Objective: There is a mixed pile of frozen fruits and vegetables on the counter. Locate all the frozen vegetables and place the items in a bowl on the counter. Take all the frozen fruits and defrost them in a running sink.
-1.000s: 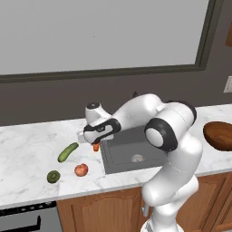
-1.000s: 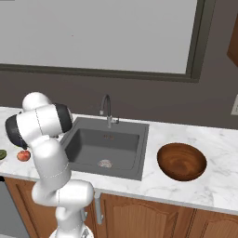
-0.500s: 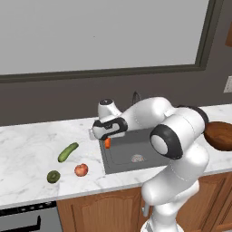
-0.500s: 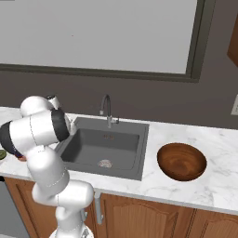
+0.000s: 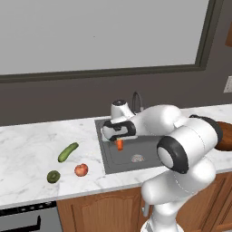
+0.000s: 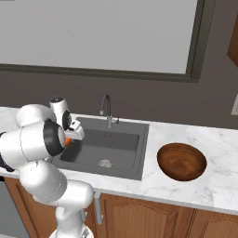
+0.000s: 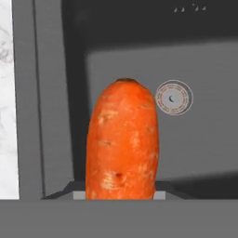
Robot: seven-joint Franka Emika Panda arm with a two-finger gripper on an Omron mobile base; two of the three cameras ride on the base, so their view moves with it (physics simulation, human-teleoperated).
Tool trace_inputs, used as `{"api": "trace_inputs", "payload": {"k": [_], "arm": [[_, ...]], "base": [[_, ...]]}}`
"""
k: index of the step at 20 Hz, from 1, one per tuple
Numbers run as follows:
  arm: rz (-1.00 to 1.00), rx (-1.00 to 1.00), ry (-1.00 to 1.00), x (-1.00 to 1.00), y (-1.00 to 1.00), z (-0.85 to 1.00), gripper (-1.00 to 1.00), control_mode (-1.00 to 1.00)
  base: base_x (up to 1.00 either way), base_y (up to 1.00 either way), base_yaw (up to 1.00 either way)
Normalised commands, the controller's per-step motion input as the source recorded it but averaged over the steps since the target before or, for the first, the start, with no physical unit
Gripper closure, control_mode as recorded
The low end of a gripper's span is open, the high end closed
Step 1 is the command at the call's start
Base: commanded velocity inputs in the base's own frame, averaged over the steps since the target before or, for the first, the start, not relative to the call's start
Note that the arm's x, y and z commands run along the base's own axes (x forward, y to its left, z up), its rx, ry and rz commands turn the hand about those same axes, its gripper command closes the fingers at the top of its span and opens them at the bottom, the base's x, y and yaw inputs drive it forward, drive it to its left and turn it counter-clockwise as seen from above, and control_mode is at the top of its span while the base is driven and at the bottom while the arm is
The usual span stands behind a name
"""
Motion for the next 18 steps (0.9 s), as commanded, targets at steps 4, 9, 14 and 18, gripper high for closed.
{"api": "trace_inputs", "payload": {"k": [4, 9, 14, 18], "arm": [[-0.05, 0.0, 0.0, -0.07, -0.6, 0.0, 1.0, -1.0], [-0.01, 0.0, 0.0, 0.02, -0.6, -0.09, 1.0, -1.0], [0.0, -0.01, 0.01, 0.11, -0.58, 0.09, 1.0, -1.0], [-0.04, -0.01, -0.01, -0.07, -0.41, 0.16, 1.0, -1.0]], "base": [[0.0, 0.0, 0.0], [0.0, 0.0, 0.0], [0.0, 0.0, 0.0], [0.0, 0.0, 0.0]]}}
